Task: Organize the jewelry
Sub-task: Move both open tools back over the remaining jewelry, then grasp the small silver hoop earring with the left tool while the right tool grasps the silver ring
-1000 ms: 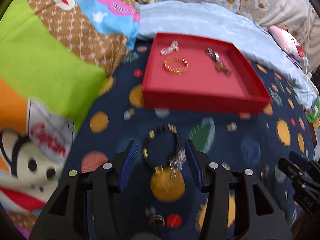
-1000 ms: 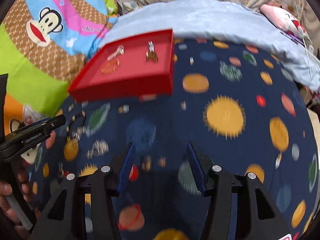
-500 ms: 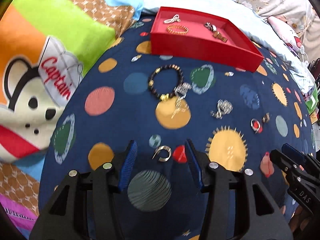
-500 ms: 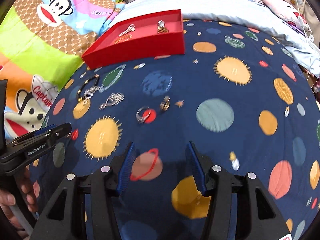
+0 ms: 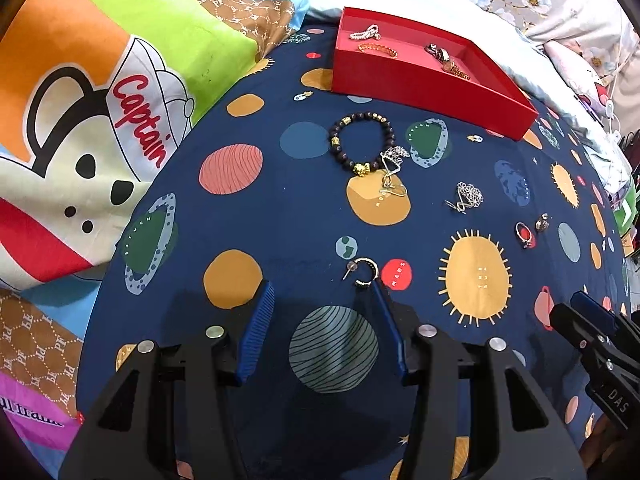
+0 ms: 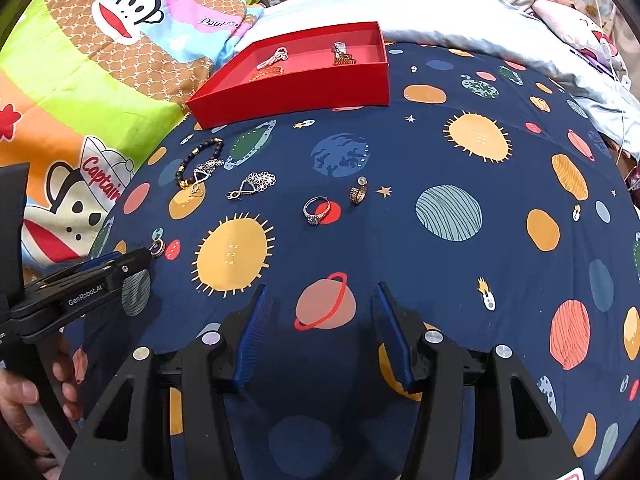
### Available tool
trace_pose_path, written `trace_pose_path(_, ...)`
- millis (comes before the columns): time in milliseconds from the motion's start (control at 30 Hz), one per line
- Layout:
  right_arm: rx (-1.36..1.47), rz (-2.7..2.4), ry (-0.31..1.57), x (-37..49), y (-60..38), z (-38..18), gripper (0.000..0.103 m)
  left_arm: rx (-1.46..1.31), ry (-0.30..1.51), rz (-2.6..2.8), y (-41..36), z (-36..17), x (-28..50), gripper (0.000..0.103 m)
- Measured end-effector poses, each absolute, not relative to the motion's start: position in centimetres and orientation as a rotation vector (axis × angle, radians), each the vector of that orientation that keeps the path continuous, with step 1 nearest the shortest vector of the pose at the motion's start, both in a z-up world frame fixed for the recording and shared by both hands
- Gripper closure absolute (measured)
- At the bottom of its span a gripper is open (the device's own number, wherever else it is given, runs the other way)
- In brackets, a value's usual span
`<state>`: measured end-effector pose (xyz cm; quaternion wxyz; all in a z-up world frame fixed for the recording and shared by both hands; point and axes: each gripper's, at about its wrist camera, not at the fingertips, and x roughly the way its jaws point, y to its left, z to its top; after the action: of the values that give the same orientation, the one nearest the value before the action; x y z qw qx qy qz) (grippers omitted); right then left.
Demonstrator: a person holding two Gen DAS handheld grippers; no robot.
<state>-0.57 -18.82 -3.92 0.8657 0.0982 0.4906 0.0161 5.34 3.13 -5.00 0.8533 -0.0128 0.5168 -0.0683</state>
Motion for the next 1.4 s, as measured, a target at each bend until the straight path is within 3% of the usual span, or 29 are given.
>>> trace_pose_path(500, 0.220, 0.026, 1.032, -0.8, -19.2, -4.1, 0.050, -0.003, 1.076, -0.186, 0.9, -5.4, 5.9, 0.056)
trace_pose_path(567, 0.223, 0.025, 1.032, -0.8, -19.2, -4.1, 0.050, 0.009, 1.068, -0.191, 0.8, -5.5, 5.9, 0.063)
trace_pose_path(600, 0.224, 0.025, 1.032, -0.8, -19.2, -4.1, 0.050, 0.018, 1.063, -0.196, 0.7, -5.5, 5.9, 0.073)
trace_pose_path(667, 0.226, 0.024, 1.033, -0.7, -19.2, -4.1, 0.050, 0.031, 1.060, -0.210, 0.6, -5.5, 6.0, 0.083)
trace_pose_path(700, 0.225, 0.025, 1.033, -0.7, -19.2, -4.1, 0.050, 0.025, 1.062, -0.218, 0.6, -5.4, 6.0, 0.084)
trace_pose_path(1200, 0.272, 0.025, 1.023, 1.9, -20.1, -4.0, 0.050, -0.002, 1.008, -0.259, 0.7, -2.3, 5.4, 0.085)
trace_pose_path(1400, 0.261, 0.050, 1.037, 3.9, -19.2, -4.7, 0.060, -0.014, 1.017, -0.252, 1.1, -2.2, 5.4, 0.085)
